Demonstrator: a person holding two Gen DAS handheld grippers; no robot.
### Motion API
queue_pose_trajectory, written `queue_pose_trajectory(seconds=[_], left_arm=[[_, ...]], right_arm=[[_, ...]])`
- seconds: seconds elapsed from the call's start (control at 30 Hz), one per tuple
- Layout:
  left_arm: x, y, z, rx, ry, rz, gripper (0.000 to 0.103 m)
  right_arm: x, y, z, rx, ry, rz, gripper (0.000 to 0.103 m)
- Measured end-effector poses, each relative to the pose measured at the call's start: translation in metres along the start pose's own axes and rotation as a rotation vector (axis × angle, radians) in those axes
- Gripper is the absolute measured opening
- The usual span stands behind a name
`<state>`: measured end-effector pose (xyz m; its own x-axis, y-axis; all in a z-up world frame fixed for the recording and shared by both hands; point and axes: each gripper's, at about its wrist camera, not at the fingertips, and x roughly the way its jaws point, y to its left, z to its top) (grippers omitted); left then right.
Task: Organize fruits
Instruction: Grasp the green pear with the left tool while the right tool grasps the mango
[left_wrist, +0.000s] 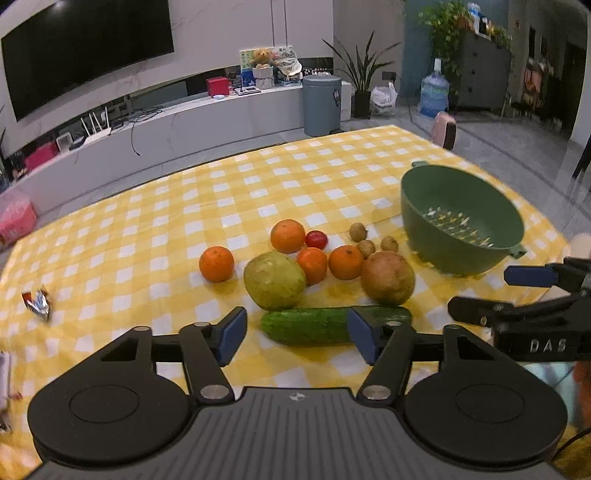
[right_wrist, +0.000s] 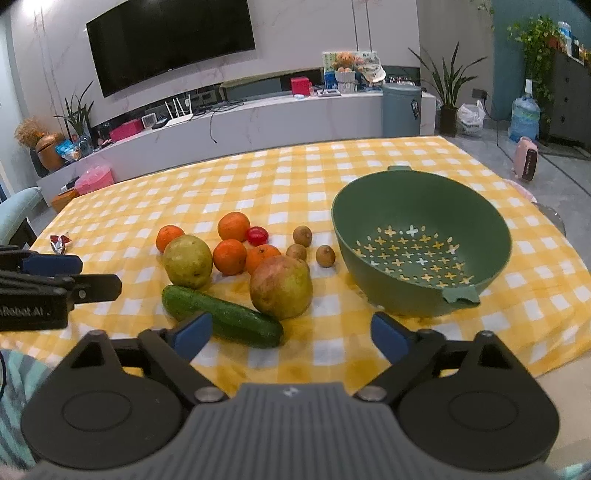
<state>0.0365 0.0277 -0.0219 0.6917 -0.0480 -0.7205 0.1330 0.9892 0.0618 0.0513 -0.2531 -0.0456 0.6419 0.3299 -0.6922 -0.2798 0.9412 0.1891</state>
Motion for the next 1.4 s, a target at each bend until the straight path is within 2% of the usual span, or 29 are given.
queue_pose_trajectory(seconds=[0.03,0.17,0.33,0.6,0.97,1.1,1.27,1.4], left_arm=[[0.003,0.002,0.002,-0.003,0.005,-0.005,0.071],[0.016,0.008,0.012,-0.018,0.003,-0.010,0.071],[0.042,0.018,0.024,-0.033,0.047,-0.027,0.083],[0.092,0.037,0.030,-0.074,0.137,-0.069,0.083],[0.132,0.049,0.030,-0.151,0.171,-0.094,0.084],[0.137,0.050,0.029,-0.161,0.159,-0.085,0.083],[0.142,0.051,0.030,-0.168,0.155,-0.078,0.081],[0.147,0.050,0.028,-0.156,0.163,-0.069,0.080]], right_arm=[[0.004,-0.001,0.002,0.008,0.005,0.008,0.078],[0.023,-0.001,0.011,0.027,0.027,0.025,0.077],[0.047,0.001,0.020,0.052,0.059,0.044,0.078],[0.085,-0.004,0.025,0.106,0.120,0.033,0.080],[0.120,-0.006,0.025,0.161,0.167,0.049,0.079],[0.124,-0.007,0.025,0.164,0.175,0.061,0.077],[0.127,-0.008,0.025,0.158,0.184,0.058,0.064],[0.127,-0.007,0.025,0.149,0.184,0.061,0.063]])
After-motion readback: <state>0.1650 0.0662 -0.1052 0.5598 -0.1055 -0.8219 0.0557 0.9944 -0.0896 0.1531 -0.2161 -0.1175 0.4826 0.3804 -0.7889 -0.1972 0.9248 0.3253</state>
